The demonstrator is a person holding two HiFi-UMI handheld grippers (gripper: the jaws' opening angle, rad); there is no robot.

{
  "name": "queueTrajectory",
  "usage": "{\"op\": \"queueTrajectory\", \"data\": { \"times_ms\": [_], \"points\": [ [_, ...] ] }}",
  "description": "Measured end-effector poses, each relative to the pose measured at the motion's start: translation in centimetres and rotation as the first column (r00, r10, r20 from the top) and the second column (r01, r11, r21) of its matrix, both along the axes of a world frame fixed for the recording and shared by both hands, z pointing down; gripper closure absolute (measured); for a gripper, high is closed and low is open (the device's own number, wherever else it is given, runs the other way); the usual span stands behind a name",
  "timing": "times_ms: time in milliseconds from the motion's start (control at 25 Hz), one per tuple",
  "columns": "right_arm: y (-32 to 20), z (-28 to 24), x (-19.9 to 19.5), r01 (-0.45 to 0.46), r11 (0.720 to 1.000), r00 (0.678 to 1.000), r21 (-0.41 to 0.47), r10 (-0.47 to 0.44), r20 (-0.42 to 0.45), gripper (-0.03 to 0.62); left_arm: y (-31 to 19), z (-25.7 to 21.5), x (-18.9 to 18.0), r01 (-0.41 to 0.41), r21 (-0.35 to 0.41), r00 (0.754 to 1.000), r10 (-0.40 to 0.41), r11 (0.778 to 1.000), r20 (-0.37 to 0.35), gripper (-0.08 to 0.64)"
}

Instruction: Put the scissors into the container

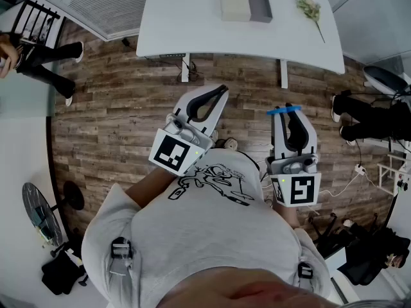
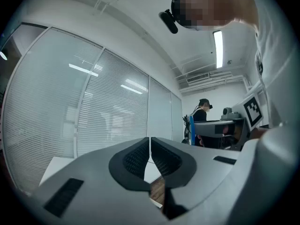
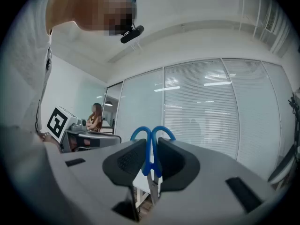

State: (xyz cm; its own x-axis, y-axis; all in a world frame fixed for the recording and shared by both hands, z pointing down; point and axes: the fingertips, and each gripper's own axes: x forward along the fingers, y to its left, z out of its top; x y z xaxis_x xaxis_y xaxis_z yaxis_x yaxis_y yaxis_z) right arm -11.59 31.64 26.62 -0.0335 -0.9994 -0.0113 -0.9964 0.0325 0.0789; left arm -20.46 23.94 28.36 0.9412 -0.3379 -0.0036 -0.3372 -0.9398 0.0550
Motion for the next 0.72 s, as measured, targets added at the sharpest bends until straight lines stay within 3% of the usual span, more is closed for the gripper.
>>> {"op": "queueTrajectory", "data": {
  "times_ms": [360,720],
  "points": [
    [-1.4,0.0,0.0,-0.003,1.0,1.0,0.011,0.003,0.004,0.504,-1.4,0.4,-0.3,0.01,-0.008,1.0,-0.011,1.0,-0.006,0.534],
    [-4.2,0.1,-2.5,0.011,1.0,1.0,0.013,-0.011,0.023,0.503,-3.5,0.8,-2.7,0.01,-0.027,1.0,-0.01,1.0,-0.006,0.534]
  ]
}}
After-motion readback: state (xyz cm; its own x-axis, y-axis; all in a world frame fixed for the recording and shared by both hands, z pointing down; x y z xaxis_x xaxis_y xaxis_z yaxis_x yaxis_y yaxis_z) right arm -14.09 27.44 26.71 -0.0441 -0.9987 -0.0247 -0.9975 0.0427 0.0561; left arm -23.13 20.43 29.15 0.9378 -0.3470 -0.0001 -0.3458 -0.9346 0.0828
